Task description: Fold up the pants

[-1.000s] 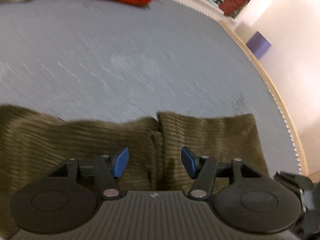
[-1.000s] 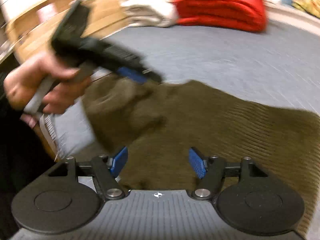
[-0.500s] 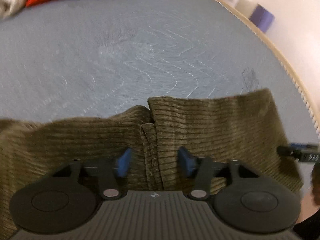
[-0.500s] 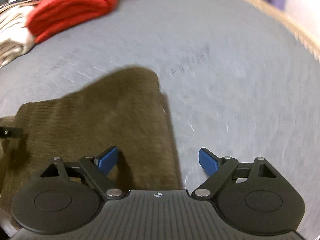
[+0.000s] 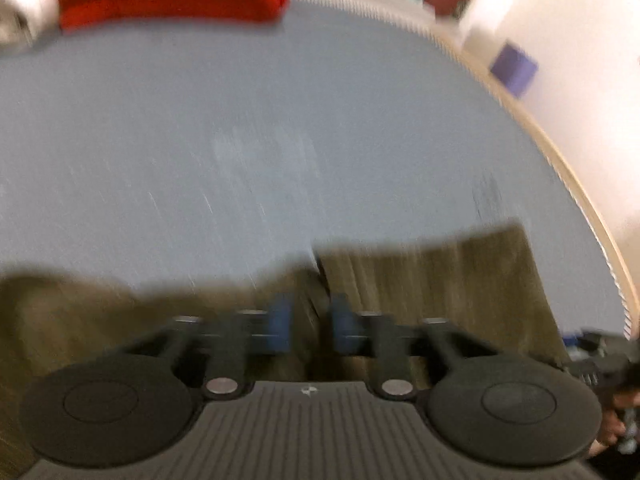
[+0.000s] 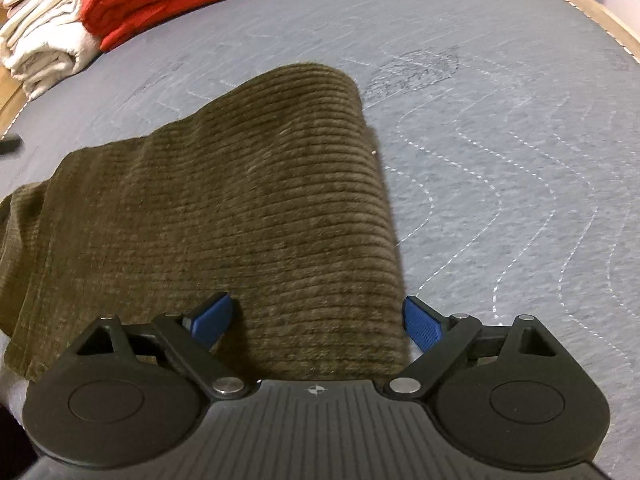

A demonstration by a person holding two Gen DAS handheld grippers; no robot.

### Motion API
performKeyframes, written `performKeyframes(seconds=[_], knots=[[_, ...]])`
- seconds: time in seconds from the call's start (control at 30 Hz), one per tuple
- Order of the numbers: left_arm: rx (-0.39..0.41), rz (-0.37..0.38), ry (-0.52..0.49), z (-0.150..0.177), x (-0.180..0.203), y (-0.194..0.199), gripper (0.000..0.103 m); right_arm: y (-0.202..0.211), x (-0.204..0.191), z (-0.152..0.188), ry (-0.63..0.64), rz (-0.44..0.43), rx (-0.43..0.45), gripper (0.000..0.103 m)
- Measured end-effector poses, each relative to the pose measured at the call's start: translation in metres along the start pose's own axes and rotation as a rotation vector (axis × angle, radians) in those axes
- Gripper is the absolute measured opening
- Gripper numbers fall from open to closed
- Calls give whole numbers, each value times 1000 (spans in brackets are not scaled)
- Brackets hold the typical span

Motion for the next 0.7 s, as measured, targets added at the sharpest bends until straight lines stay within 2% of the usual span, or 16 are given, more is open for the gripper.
performKeyframes(seconds=[0.07,0.2,0.3,0.33,0.4,0.47,0.53,0.57,0.63,0.67,0.7], knots=[[-44,23,-42,12,9,-14,66,0,-2,3,1,-6,-9,92],[-65,-66,-160,25,12,-34,74,0,-4,4,10,-8,-13,92],[-57,-80,-163,24,15,-36,76,2,-3,5,4,-16,-17,92],[-48,-89,-163,23,15,-35,71,1,-3,6,1,-20,-18,92],[-19,-117,-176,17,16,-29,37,1,-2,5,-1,-25,-16,92],[24,-101,-167,7,22,-15,20,2,-3,5,-2,-28,-13,92],[88,-84,-127,-2,24,2,10,4,-3,4,-6,-33,-10,92],[150,-119,-128,-10,21,13,0,5,-4,4,-7,-37,-8,92],[257,-266,-191,-29,10,33,0,7,-4,3,-8,-41,-3,92],[247,-242,-154,-31,4,33,0,8,-4,2,-9,-41,-2,92],[195,-166,-84,-27,-2,25,0,8,-4,3,-10,-41,-3,92]])
Point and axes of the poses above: each gripper's, at about its wrist camera, not at the fingertips, and y roughly against the way its jaws point, x to its right, z to its underside, the point moved 10 cm from there along -y, roughly the way its jaws point, and after that the axes turned 4 degrees about z, right-handed, at the moved point
